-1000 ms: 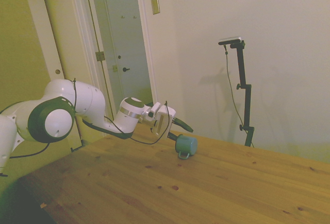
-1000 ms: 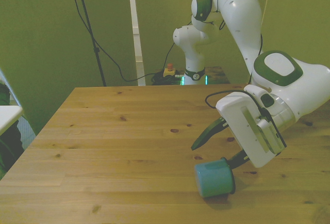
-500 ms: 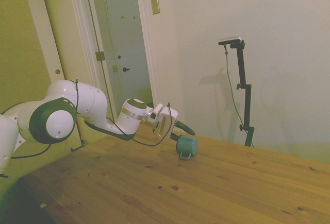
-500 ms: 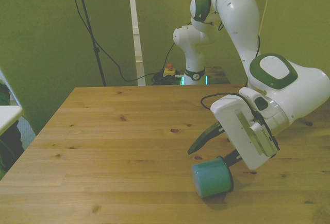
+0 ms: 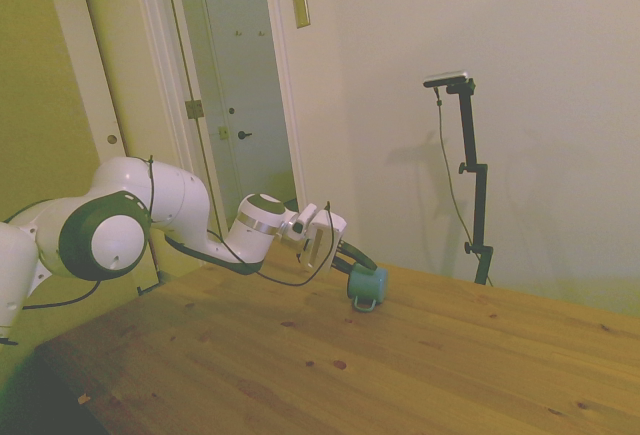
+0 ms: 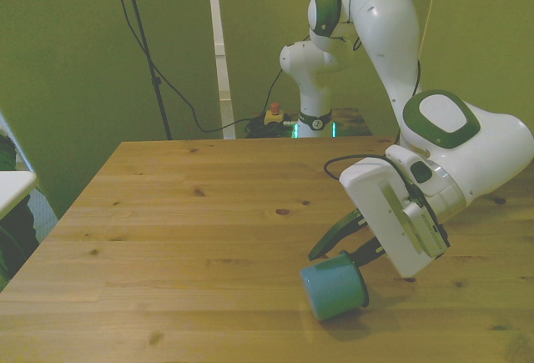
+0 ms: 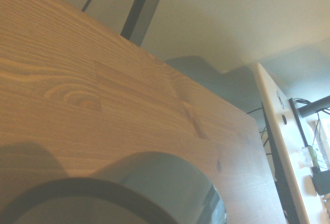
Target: Flip the mug upright
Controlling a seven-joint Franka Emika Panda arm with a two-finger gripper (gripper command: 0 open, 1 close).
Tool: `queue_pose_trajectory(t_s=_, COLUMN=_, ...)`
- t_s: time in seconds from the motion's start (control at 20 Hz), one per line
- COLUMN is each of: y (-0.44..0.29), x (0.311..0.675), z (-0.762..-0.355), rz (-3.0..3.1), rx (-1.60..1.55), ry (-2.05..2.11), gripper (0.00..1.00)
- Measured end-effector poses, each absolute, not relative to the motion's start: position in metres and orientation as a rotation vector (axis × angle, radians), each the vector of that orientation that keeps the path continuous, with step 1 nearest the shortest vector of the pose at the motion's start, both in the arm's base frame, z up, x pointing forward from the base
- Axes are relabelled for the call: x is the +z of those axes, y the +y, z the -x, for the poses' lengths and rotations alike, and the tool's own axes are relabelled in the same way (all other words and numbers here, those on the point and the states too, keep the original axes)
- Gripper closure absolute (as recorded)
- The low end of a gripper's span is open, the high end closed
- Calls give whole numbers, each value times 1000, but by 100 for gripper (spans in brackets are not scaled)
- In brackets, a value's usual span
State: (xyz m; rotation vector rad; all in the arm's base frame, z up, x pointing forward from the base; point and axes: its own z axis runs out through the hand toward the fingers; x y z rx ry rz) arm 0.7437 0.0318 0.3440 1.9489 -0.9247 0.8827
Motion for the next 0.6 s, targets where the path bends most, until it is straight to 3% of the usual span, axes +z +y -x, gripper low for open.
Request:
queue_pose_trajectory(t_s=0.35, y=32, x=349, z=-744, rz=-1949, rx=895, ry=-936, gripper=100)
queue_pose_trajectory(t_s=0.6, y=40, x=384, z=-738, rz=-1965, rx=953, ry=-979, gripper=100)
